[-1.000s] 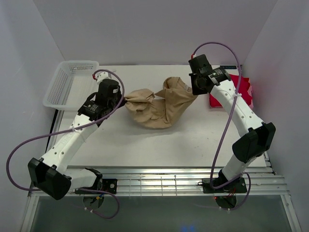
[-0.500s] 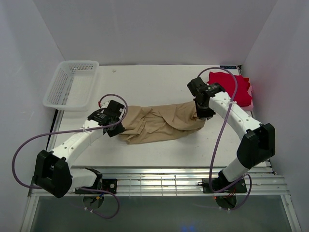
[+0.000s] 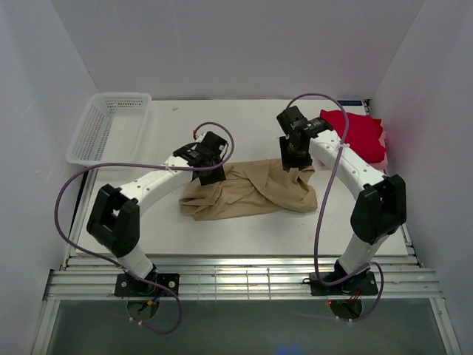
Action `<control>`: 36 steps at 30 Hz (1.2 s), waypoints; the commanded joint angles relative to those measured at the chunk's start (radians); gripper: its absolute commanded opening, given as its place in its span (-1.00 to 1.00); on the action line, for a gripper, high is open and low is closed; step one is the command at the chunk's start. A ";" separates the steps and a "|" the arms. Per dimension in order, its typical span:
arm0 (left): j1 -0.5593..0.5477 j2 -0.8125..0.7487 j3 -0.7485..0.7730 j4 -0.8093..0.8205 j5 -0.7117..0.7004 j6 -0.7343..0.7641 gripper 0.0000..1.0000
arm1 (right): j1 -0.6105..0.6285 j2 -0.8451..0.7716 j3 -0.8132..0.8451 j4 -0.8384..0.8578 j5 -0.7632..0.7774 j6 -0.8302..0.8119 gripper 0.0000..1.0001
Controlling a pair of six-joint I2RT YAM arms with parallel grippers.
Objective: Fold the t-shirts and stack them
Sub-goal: Flatten the tshirt out
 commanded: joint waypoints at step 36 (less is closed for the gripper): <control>-0.146 0.286 0.086 0.087 -0.308 0.153 0.11 | 0.034 0.032 -0.139 0.139 -0.177 0.001 -0.09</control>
